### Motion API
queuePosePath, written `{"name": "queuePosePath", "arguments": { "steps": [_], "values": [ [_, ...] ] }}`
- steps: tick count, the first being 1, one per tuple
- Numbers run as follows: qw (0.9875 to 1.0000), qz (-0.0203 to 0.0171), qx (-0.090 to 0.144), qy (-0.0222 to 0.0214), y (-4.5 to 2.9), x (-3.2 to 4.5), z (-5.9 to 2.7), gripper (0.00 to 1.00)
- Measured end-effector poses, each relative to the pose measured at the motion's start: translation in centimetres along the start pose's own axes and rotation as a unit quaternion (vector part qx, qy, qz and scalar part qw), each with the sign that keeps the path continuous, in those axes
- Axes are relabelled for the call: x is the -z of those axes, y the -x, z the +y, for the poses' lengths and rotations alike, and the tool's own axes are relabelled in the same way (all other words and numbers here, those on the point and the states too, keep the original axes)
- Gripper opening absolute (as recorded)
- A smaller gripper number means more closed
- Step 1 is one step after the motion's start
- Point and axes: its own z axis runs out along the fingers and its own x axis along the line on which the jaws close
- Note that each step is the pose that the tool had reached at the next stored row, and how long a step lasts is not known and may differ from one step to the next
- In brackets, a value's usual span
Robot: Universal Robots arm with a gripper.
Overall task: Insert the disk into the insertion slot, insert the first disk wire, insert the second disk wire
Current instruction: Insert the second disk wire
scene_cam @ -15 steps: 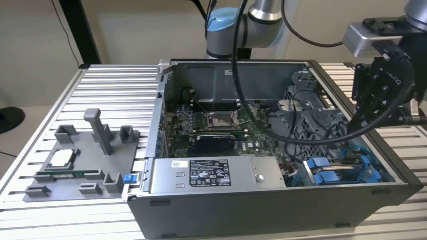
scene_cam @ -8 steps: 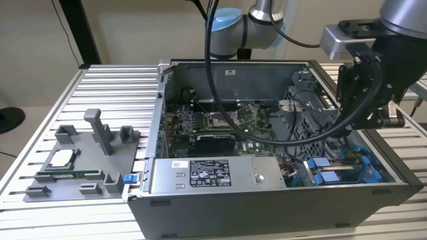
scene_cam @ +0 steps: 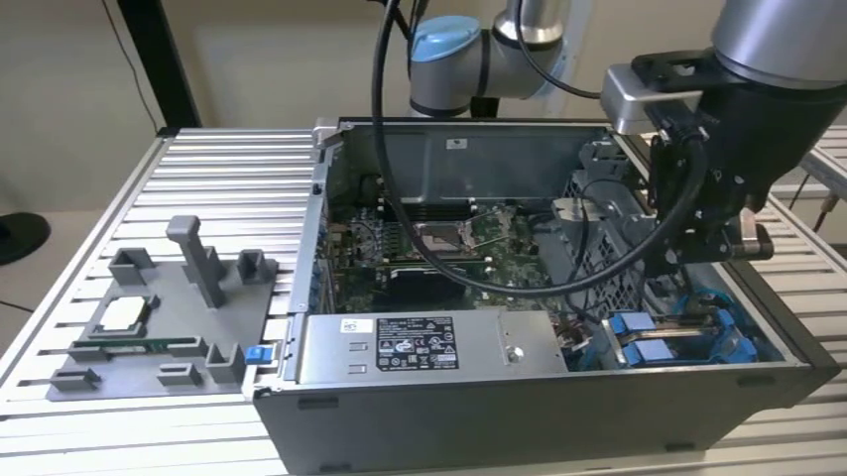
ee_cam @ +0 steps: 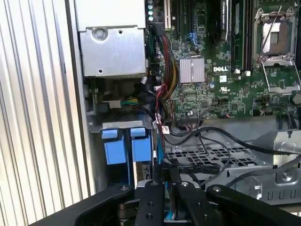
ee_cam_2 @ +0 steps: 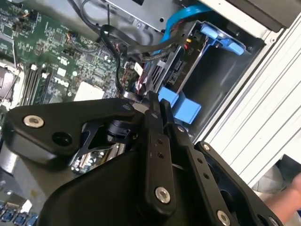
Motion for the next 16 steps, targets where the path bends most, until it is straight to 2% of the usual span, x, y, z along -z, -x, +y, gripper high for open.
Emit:
{"name": "queuePosePath", "arguments": {
  "steps": [5,7,10,16],
  "values": [
    [0.9994,-0.0031,0.002,-0.0342,-0.24,-0.08,0.56,0.0],
    [0.9991,-0.0038,0.003,-0.0423,-0.33,-0.2,0.69,0.0],
    [0.9989,-0.0042,0.003,-0.0468,-0.45,-0.61,0.77,0.0],
    [0.9989,-0.0042,0.003,-0.0469,-0.73,-1.69,0.86,0.0]
  ]
}}
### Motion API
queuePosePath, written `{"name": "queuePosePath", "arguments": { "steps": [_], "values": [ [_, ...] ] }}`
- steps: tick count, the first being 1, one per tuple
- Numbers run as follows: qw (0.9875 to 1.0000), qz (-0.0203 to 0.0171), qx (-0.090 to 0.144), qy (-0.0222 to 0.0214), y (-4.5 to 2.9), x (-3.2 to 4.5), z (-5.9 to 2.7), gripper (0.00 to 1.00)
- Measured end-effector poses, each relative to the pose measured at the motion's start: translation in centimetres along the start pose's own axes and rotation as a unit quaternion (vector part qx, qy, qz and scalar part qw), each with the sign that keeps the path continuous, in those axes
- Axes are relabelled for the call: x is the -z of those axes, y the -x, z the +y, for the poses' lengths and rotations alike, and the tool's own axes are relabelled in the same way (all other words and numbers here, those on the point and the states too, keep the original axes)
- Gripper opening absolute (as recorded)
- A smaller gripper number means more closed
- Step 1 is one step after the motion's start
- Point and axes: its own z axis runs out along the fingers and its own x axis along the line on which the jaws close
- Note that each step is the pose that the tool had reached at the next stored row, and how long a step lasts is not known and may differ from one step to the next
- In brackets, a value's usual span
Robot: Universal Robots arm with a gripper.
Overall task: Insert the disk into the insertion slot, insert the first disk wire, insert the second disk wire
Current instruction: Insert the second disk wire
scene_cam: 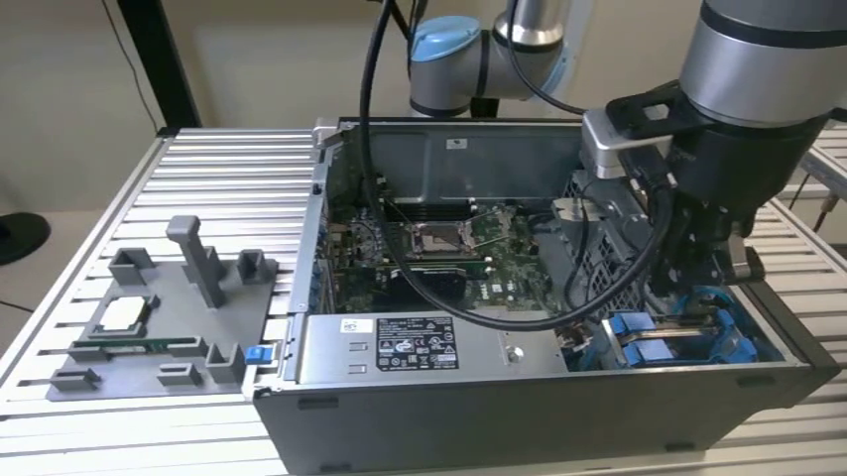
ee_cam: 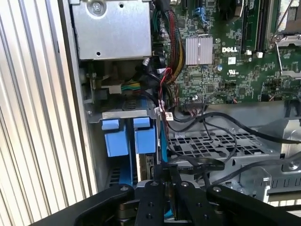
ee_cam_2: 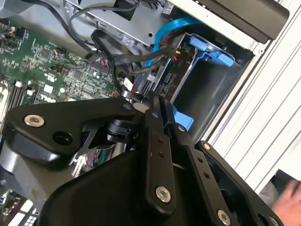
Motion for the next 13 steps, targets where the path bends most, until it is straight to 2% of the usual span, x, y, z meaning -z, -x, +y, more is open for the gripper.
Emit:
{"name": "queuePosePath", "arguments": {
  "steps": [4,8,13],
  "values": [
    [1.0,-0.0001,0.0,0.0,-0.21,-0.75,-0.17,0.0],
    [1.0,-0.0003,0.001,0.0,-0.23,-1.59,-1.01,0.0],
    [1.0,-0.0003,0.002,0.0001,-0.55,-2.07,-1.71,0.0]
  ]
}}
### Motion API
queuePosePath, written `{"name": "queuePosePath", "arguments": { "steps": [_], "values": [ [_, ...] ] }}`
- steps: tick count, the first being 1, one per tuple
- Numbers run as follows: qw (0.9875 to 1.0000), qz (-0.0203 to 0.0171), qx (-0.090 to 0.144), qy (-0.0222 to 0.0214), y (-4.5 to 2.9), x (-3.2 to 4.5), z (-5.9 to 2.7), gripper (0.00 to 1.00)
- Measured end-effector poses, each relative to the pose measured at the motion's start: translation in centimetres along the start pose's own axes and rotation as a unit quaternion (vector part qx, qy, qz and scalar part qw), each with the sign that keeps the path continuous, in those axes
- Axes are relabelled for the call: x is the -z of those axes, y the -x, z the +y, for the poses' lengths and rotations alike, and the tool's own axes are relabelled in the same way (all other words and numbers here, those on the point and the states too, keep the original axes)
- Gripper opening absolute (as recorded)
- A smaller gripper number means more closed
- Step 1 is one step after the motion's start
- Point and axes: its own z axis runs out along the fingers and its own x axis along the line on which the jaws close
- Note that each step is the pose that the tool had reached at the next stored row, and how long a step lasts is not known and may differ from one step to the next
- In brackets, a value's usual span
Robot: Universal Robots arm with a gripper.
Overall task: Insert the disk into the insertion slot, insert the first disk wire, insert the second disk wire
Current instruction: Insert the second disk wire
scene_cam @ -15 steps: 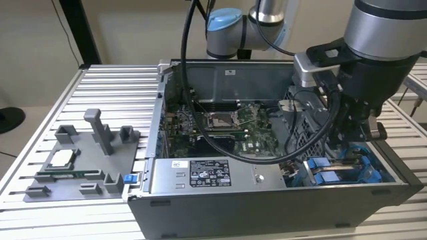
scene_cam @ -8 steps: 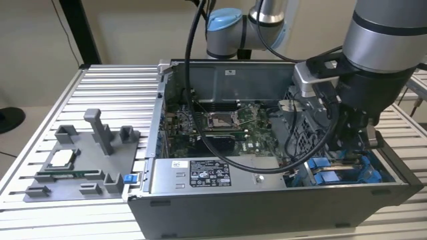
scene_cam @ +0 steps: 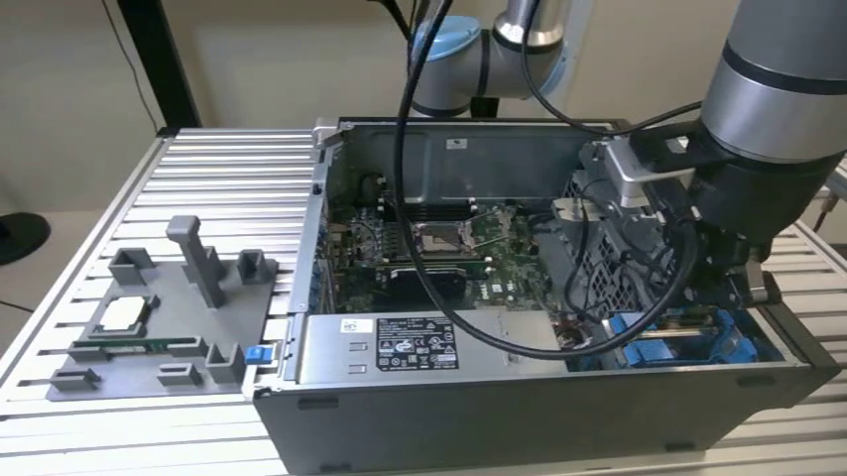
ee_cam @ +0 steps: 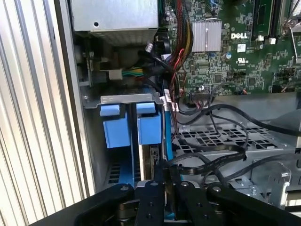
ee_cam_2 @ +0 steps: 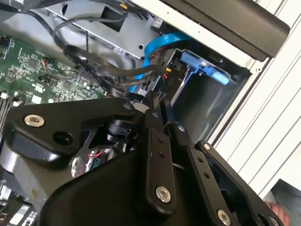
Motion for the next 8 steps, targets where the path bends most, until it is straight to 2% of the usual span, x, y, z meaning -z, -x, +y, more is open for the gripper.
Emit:
{"name": "queuePosePath", "arguments": {
  "steps": [8],
  "values": [
    [1.0,-0.0015,0.007,0.0005,-0.36,-0.15,-0.09,0.0]
  ]
}}
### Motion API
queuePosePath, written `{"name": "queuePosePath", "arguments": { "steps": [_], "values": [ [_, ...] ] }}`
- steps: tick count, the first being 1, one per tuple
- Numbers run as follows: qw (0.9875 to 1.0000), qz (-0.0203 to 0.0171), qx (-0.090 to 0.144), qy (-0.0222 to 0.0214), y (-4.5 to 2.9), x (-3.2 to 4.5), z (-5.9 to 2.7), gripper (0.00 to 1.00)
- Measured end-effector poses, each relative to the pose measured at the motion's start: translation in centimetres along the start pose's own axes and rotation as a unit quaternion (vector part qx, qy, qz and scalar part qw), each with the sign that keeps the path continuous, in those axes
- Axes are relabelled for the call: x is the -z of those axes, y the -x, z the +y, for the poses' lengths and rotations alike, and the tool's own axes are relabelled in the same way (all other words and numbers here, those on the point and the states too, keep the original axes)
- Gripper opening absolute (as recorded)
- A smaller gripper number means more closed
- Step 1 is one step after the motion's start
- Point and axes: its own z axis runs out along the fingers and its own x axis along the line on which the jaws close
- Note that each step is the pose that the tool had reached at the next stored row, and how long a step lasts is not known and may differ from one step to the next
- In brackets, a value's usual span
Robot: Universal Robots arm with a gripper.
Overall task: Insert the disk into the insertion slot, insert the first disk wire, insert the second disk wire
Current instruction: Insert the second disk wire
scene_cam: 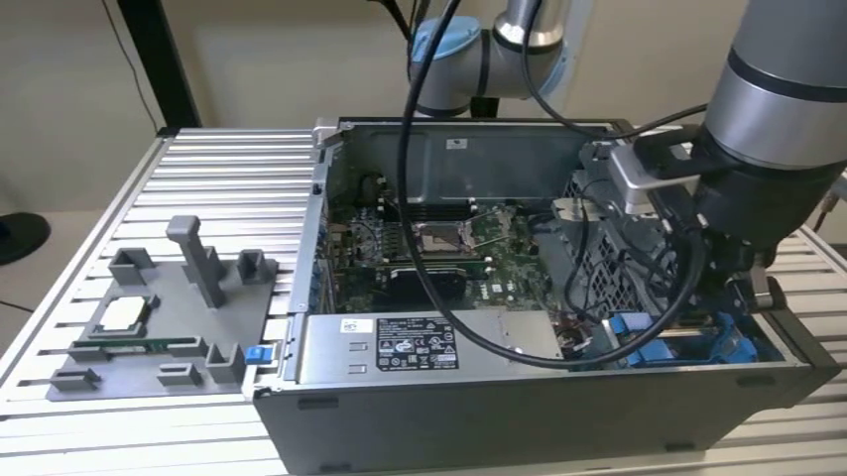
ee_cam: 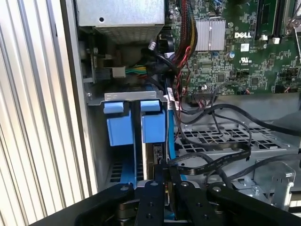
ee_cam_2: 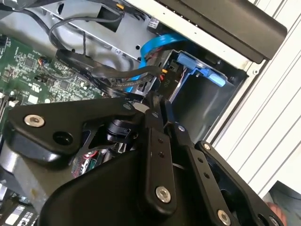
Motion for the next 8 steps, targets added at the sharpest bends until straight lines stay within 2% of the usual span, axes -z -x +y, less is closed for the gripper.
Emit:
{"name": "queuePosePath", "arguments": {
  "steps": [8],
  "values": [
    [0.9999,-0.0025,0.013,0.0006,-0.19,-0.27,-0.13,0.0]
  ]
}}
